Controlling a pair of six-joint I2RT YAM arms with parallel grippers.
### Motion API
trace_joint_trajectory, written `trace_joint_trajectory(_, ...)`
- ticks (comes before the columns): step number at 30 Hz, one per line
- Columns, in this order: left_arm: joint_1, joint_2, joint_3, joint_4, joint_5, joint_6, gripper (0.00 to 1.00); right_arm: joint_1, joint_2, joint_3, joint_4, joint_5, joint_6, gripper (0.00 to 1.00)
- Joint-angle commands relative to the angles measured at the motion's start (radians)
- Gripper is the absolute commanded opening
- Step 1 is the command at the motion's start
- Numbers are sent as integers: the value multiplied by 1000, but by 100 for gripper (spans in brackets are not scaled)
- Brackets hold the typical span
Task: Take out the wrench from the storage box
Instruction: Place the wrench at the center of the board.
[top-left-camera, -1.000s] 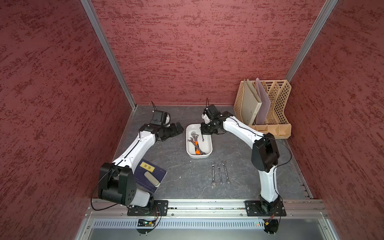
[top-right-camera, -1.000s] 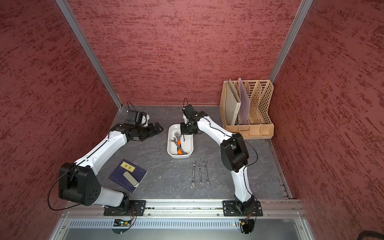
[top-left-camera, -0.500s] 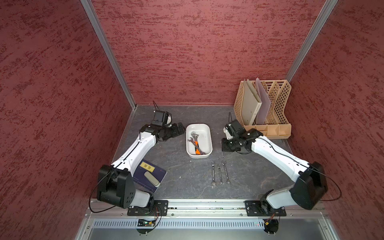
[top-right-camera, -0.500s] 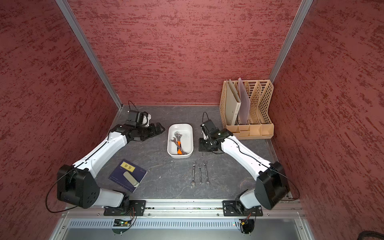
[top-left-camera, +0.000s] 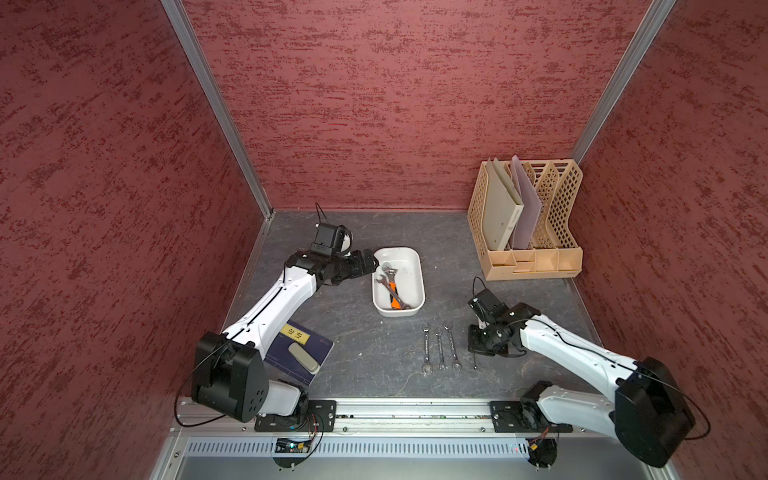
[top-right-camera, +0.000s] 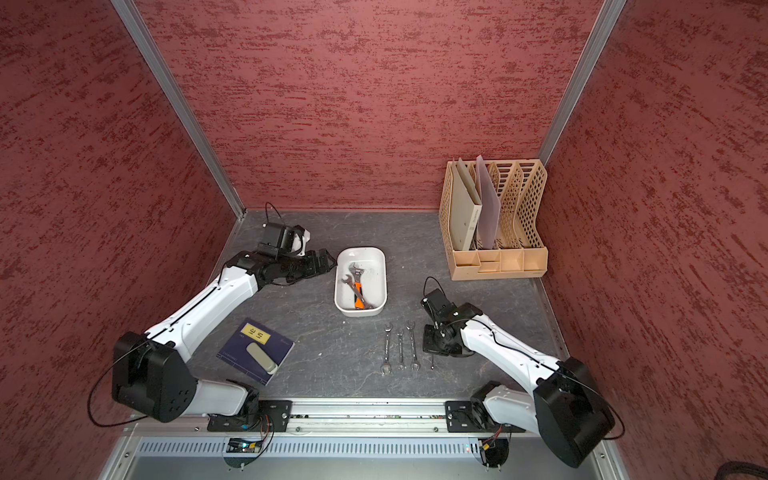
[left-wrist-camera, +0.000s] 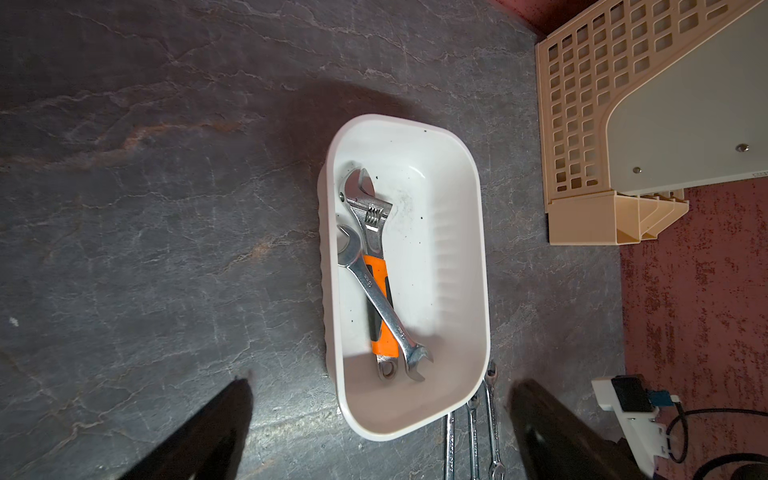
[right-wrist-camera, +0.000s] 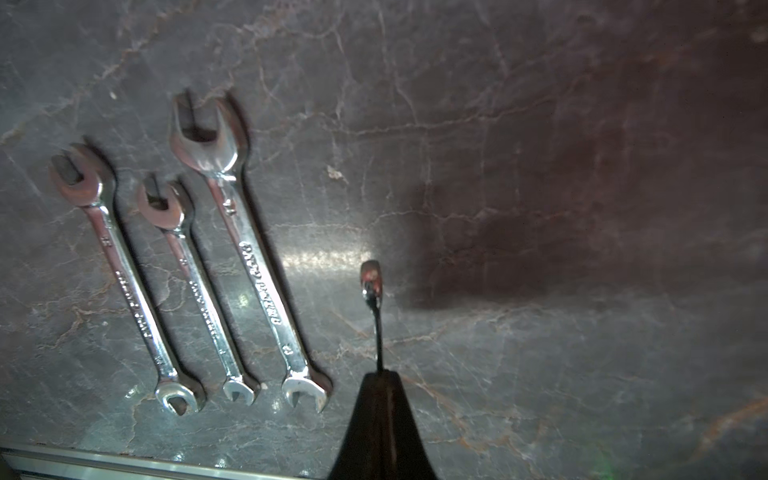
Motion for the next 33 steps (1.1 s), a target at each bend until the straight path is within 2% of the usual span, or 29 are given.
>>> trace_joint_trajectory(1, -3, -1, -1, 13, -11, 19, 100, -2, 33, -10, 86, -10, 16, 0)
trace_joint_trajectory(20, -3, -3, -10, 17, -2, 13, 100, -2, 152, -9, 184, -24, -56, 0)
trace_joint_trajectory(27, -5, -17, -5, 11, 0, 7, 100, -1, 124, 35, 118, 2, -71, 27)
trace_joint_trajectory(33, -4, -18, -2, 2, 0, -2, 100, -2, 119, 136, 39, 22, -95, 31)
